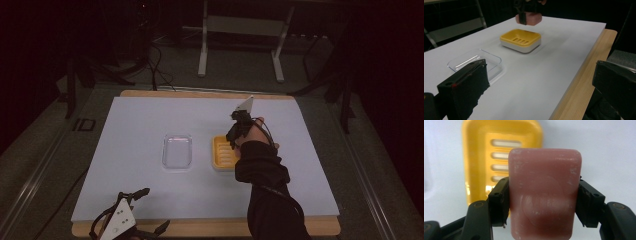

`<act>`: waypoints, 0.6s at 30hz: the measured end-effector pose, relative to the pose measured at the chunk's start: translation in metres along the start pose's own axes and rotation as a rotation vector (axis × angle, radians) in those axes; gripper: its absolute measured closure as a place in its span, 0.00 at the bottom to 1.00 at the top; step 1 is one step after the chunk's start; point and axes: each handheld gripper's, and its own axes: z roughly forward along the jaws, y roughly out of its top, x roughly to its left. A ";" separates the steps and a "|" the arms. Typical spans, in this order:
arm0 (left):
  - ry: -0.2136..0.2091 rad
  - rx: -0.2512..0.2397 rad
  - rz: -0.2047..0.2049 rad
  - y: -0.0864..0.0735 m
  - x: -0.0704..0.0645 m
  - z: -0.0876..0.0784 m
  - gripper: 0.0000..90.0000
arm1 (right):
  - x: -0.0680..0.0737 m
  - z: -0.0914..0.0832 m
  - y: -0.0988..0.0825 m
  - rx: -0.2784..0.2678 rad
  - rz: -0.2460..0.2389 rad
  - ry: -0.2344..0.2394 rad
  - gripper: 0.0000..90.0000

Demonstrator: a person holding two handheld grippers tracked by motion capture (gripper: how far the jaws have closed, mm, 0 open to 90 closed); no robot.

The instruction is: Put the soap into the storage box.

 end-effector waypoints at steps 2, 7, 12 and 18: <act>0.000 0.001 0.000 0.000 0.000 0.000 0.01 | 0.003 0.001 0.000 -0.002 0.002 0.005 0.41; -0.004 0.000 0.000 0.000 0.000 0.000 0.01 | 0.021 0.008 0.001 -0.014 -0.014 0.020 0.41; -0.005 0.001 0.002 0.000 0.000 0.000 0.01 | 0.031 0.017 0.002 -0.008 -0.016 0.044 0.41; -0.008 0.005 0.006 0.000 0.000 0.000 0.01 | 0.036 0.025 0.002 -0.003 -0.021 0.051 0.41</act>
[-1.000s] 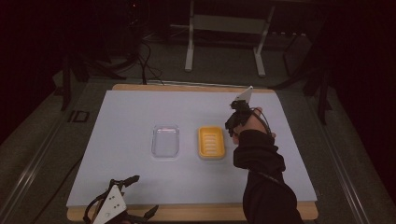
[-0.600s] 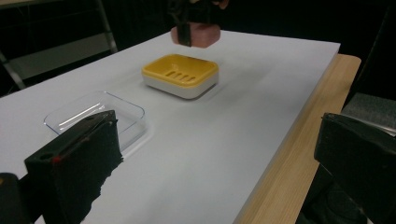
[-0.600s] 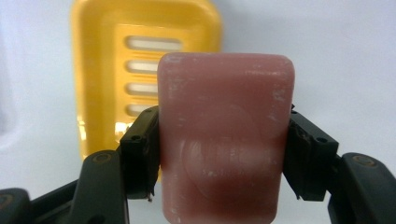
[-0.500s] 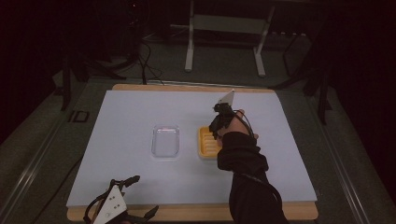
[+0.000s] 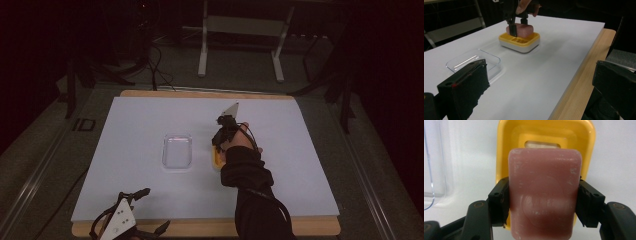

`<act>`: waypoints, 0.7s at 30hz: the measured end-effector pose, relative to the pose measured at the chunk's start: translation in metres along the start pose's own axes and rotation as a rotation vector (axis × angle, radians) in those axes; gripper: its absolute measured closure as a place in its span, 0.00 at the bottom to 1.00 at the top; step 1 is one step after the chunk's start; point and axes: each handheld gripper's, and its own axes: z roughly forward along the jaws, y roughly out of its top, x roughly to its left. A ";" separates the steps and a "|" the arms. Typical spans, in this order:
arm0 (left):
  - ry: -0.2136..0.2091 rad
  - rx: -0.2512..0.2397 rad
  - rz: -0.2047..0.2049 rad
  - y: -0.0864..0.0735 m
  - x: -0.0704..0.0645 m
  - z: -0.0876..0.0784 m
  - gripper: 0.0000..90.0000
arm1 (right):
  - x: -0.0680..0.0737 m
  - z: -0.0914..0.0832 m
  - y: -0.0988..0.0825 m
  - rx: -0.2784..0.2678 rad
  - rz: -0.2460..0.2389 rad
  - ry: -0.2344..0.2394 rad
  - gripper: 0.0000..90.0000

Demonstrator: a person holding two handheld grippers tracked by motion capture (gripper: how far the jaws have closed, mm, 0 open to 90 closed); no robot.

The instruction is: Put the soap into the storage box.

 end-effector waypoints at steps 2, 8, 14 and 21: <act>0.001 0.003 0.003 0.000 0.000 0.000 0.01 | 0.001 0.005 0.000 0.004 0.008 0.006 0.41; 0.000 0.003 0.004 0.000 0.000 0.000 0.01 | 0.004 0.011 0.000 0.008 0.008 0.012 0.41; -0.001 0.002 0.006 0.000 -0.001 0.000 0.01 | 0.004 0.016 0.000 0.008 0.009 0.011 0.41; -0.002 0.007 0.007 0.000 -0.001 0.001 0.01 | 0.002 0.019 0.000 0.016 0.022 0.022 0.40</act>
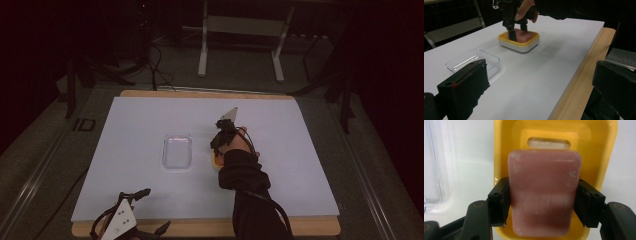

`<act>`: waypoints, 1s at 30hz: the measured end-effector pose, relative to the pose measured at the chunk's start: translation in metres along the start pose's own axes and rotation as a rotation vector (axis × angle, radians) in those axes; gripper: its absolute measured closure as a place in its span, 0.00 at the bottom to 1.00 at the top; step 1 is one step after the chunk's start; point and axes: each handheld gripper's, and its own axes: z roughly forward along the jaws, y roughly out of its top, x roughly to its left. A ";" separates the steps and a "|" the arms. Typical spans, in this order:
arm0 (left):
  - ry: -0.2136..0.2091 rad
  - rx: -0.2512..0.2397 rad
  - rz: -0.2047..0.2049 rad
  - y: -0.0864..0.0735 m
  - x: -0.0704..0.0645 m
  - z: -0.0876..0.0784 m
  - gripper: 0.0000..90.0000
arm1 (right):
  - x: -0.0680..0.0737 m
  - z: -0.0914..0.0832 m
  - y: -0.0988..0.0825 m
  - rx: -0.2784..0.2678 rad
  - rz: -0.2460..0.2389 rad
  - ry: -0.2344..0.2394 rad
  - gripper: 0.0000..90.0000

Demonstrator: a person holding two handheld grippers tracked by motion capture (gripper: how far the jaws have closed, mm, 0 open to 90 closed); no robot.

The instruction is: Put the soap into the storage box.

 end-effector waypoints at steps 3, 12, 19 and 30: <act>-0.001 0.001 0.001 0.000 0.000 0.000 0.01 | -0.002 -0.006 0.001 -0.011 -0.004 0.006 0.40; -0.003 0.003 0.002 0.000 0.000 0.001 0.01 | -0.007 -0.020 0.000 -0.045 -0.049 -0.030 0.39; -0.004 0.005 0.001 0.000 0.000 0.001 0.01 | -0.013 -0.023 -0.004 -0.085 -0.164 -0.010 0.31; -0.006 0.012 0.005 -0.001 0.001 0.002 0.01 | -0.040 -0.025 -0.020 -0.172 -0.321 0.173 0.16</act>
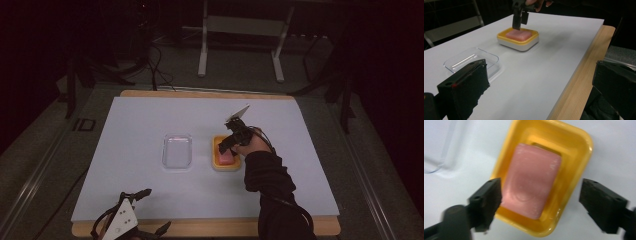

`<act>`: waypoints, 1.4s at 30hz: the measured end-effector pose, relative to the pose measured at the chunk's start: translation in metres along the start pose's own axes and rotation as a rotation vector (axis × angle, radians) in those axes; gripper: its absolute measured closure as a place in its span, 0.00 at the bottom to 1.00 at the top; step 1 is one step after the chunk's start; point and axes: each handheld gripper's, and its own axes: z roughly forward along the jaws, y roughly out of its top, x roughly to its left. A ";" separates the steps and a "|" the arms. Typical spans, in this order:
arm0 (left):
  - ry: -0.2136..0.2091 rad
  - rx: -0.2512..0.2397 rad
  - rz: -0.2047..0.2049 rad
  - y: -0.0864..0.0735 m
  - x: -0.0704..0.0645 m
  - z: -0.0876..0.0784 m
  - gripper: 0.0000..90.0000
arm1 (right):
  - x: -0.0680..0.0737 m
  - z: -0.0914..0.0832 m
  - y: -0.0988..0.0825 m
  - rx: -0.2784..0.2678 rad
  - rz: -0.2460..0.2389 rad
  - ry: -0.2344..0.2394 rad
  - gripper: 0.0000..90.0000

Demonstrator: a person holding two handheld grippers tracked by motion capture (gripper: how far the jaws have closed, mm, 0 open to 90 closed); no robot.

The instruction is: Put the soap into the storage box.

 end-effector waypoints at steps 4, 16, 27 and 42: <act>-0.002 0.002 0.000 0.000 0.000 0.000 0.01 | -0.003 -0.006 -0.007 -0.051 -0.051 0.042 0.14; 0.002 0.013 -0.003 -0.001 0.001 0.002 0.01 | -0.027 -0.019 -0.039 -0.175 -0.192 0.098 0.15; 0.005 0.022 -0.004 -0.002 0.001 0.002 0.01 | -0.041 -0.036 -0.073 -0.252 -0.238 0.135 0.15; 0.003 0.026 -0.002 -0.002 0.000 0.003 0.01 | -0.049 -0.031 -0.121 -0.271 -0.325 0.083 0.15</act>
